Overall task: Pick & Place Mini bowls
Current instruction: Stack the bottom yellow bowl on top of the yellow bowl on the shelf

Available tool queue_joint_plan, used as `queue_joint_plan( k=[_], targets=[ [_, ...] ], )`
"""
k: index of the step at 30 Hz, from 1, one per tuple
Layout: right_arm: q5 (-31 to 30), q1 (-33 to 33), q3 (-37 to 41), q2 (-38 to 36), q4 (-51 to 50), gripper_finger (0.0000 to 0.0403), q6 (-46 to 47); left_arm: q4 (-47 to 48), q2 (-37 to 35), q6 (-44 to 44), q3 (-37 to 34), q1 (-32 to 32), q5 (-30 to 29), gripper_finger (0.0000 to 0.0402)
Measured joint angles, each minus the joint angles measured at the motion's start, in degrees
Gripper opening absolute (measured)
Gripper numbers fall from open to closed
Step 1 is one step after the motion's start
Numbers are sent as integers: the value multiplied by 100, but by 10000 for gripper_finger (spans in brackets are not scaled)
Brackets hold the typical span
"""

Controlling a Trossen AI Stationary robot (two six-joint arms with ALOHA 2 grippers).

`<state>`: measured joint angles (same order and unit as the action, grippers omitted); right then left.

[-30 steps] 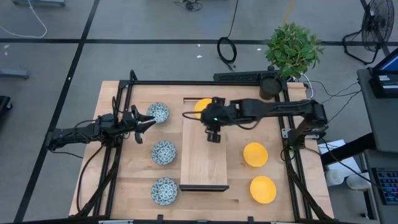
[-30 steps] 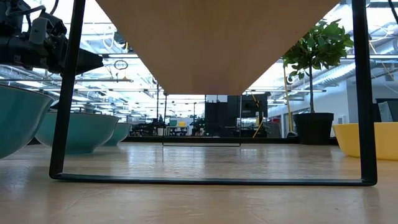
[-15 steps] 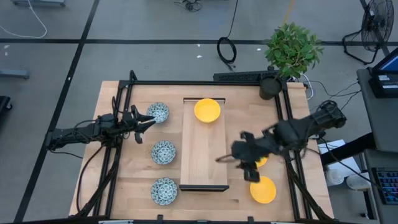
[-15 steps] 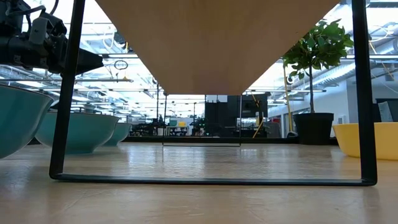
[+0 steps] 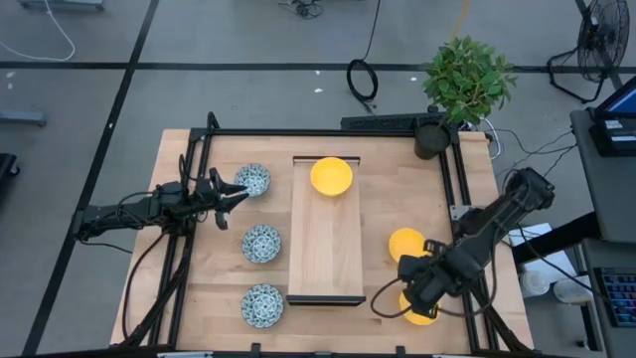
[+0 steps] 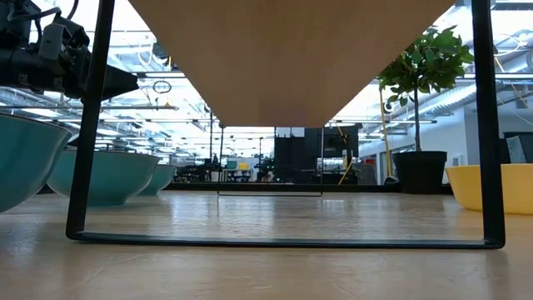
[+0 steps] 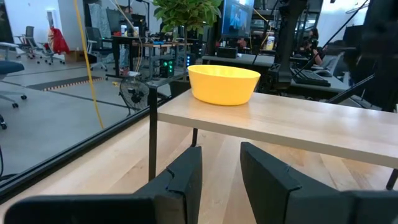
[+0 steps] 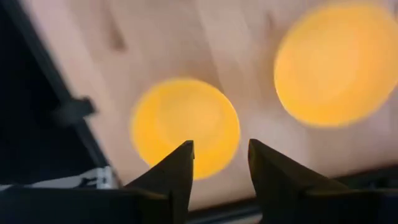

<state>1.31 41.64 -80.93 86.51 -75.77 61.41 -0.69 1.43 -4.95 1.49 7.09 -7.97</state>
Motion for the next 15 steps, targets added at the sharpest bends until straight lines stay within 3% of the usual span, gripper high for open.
queue_joint_plan(
  k=[3, 8, 15],
  targets=[
    [68, 49, 597, -1, 18, 168, 282, 0, -1, 0, 0, 0, 0, 113],
    [742, 46, 1486, 0, 502, 200, 401, 2, -2, -2, 0, 0, 0, 113],
    [1216, 60, 2385, -1, 1702, 210, 648, 0, -2, 0, 0, 2, 0, 113]
  ],
)
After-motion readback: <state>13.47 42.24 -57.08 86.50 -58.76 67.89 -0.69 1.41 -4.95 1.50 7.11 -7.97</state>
